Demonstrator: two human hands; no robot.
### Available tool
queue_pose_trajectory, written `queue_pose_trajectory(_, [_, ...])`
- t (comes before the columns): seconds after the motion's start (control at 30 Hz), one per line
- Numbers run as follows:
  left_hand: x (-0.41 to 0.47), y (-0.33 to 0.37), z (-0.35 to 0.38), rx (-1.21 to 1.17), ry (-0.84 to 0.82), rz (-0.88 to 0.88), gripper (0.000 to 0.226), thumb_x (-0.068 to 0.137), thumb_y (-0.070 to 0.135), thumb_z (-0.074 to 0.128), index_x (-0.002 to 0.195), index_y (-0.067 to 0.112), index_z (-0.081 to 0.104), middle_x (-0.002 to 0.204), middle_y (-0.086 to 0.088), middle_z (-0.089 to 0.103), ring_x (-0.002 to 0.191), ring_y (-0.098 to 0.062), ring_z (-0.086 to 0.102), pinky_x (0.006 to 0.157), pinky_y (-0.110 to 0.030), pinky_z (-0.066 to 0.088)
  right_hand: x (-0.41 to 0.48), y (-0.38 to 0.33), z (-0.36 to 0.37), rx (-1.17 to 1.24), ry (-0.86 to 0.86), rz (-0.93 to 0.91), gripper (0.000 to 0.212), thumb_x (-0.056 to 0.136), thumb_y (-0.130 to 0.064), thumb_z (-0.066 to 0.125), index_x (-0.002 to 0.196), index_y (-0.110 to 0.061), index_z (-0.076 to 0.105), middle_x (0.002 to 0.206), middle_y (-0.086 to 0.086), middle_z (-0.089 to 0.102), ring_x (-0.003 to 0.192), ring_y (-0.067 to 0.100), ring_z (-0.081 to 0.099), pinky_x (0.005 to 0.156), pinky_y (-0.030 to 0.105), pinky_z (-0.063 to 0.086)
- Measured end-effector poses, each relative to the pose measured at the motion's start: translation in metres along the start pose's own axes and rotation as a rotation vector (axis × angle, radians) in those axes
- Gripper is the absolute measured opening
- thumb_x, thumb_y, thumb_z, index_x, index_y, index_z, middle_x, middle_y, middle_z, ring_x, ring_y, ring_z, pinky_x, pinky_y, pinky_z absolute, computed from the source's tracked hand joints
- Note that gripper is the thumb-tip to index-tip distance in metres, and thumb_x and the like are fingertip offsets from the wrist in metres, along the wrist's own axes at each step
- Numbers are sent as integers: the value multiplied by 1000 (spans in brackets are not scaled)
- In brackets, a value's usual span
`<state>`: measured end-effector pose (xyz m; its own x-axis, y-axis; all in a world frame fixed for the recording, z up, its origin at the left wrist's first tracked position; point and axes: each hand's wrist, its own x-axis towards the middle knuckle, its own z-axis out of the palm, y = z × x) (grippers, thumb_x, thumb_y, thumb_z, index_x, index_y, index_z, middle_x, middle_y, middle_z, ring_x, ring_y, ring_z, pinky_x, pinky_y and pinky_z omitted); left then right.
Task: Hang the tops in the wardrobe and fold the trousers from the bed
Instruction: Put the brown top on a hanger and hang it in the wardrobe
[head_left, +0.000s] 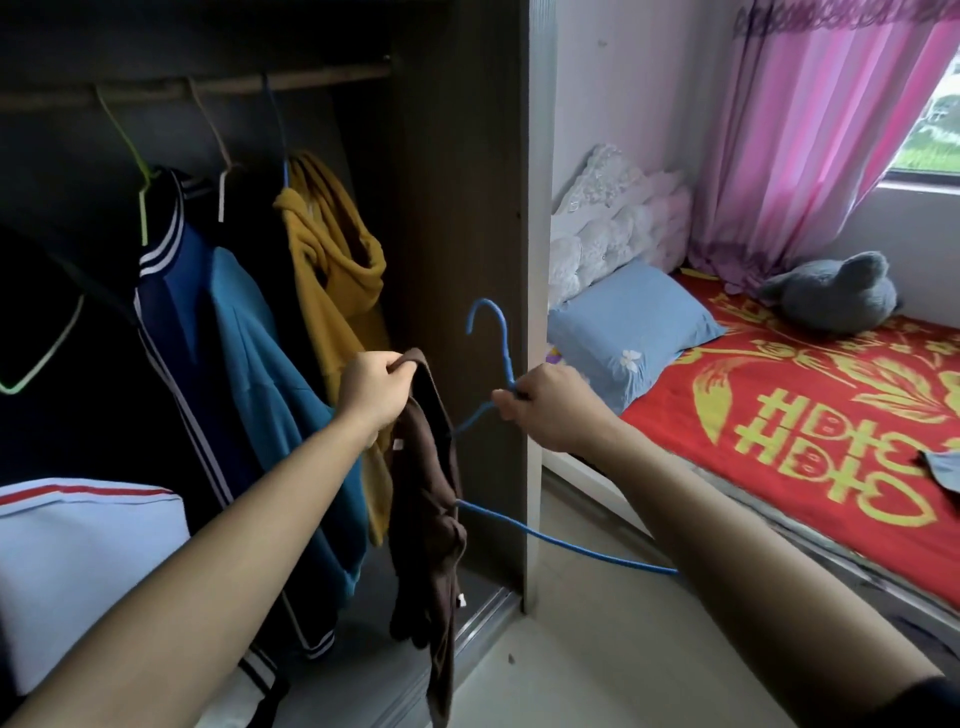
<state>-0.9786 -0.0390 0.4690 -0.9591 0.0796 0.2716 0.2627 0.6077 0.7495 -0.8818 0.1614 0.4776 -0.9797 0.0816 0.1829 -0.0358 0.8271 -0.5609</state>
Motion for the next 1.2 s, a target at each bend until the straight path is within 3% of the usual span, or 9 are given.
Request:
queue_pose_trajectory(0.13, [-6, 20, 9, -233, -90, -15, 24, 93, 22, 59, 73, 27, 70, 73, 9, 72, 74, -7, 67, 61, -16, 51, 11, -7, 6, 243, 65, -17, 37, 101, -39, 50, 83, -16, 73, 62, -7, 61, 52, 1, 56, 44, 11, 37])
queue_pose_trajectory(0.27, [-11, 47, 5, -521, -158, 16, 31, 94, 17, 59, 72, 29, 76, 76, 7, 75, 77, -9, 72, 62, -16, 53, 12, 10, 33, 132, -168, 115, 36, 102, -32, 47, 94, -6, 71, 84, 4, 68, 75, 15, 66, 61, 24, 52])
queue_pose_trajectory(0.43, [-22, 46, 7, -419, -217, 159, 12, 95, 23, 61, 99, 22, 72, 112, 0, 67, 106, -13, 66, 81, -17, 54, 15, 15, 12, 403, 69, 123, 37, 100, -43, 51, 80, -22, 74, 47, -15, 52, 45, -4, 48, 45, 14, 33])
queue_pose_trajectory(0.53, [-11, 44, 1, -139, -280, 188, 40, 105, 31, 38, 138, 14, 51, 150, -7, 40, 142, -19, 30, 119, -38, 25, 12, 6, -7, 545, 80, 23, 31, 99, -43, 53, 83, -26, 74, 48, -20, 53, 45, -5, 47, 51, 17, 32])
queue_pose_trajectory(0.6, [-4, 44, 1, 45, -326, 215, 48, 107, 36, 23, 150, 17, 34, 159, -5, 26, 145, -9, 5, 121, -37, -1, 12, 2, -19, 701, 5, 9, 28, 97, -37, 58, 91, -16, 76, 50, -15, 49, 44, -1, 44, 50, 19, 31])
queue_pose_trajectory(0.7, [10, 50, 2, 149, -279, 212, 50, 106, 39, 24, 137, 10, 49, 145, -14, 45, 144, -27, 24, 119, -41, 14, 12, -5, -34, 918, -183, -20, 36, 95, -28, 59, 109, 5, 66, 58, -6, 38, 46, 6, 33, 43, 18, 29])
queue_pose_trajectory(0.77, [18, 58, 2, 163, -229, 202, 51, 105, 41, 25, 122, 5, 57, 128, -18, 55, 129, -35, 41, 111, -44, 27, 9, -7, -38, 903, -226, -42, 39, 98, -31, 55, 113, 4, 64, 62, -3, 40, 49, 8, 35, 44, 19, 29])
queue_pose_trajectory(0.97, [23, 57, 8, 56, -220, 172, 48, 107, 38, 22, 128, 17, 60, 133, -9, 59, 132, -30, 44, 116, -45, 23, 7, 11, -36, 418, 30, -107, 43, 105, -45, 37, 83, -27, 70, 58, -6, 47, 49, 3, 42, 59, 34, 38])
queue_pose_trajectory(1.2, [14, 72, 36, -116, -293, 195, 51, 105, 46, 23, 127, 17, 59, 125, -5, 62, 129, -28, 47, 117, -48, 23, 16, 17, 5, 324, 113, -67, 41, 102, -52, 40, 86, -30, 69, 56, -14, 57, 54, -1, 54, 54, 17, 40])
